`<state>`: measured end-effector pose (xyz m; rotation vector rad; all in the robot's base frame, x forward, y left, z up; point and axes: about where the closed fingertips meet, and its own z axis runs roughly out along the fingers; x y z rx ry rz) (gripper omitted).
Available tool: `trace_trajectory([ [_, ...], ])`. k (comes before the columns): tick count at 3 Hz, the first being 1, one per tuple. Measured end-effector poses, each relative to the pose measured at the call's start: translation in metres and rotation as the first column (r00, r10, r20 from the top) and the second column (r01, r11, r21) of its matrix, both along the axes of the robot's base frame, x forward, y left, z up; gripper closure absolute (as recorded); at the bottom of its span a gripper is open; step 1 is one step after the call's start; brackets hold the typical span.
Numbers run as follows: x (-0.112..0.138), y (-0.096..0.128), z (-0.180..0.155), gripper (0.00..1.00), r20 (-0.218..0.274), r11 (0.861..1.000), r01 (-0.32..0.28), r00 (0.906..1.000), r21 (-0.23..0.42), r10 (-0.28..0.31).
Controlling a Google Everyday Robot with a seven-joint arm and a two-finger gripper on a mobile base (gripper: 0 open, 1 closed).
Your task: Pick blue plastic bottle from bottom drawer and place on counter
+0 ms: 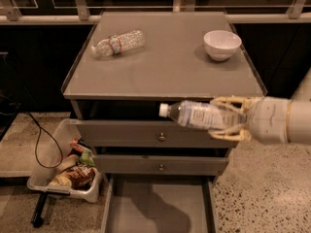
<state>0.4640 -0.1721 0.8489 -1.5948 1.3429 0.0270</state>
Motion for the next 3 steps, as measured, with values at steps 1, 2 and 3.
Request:
trace_trajectory([
  [1,0.040,0.006,0.050,1.00,0.000,0.996,-0.037,0.9993,0.081,0.037],
  [2,0.039,0.006,0.049,1.00,-0.002,0.996,-0.037,0.9993,0.080,0.037],
  [3,0.056,0.009,0.057,1.00,0.010,0.993,-0.046,0.9989,0.105,0.045],
])
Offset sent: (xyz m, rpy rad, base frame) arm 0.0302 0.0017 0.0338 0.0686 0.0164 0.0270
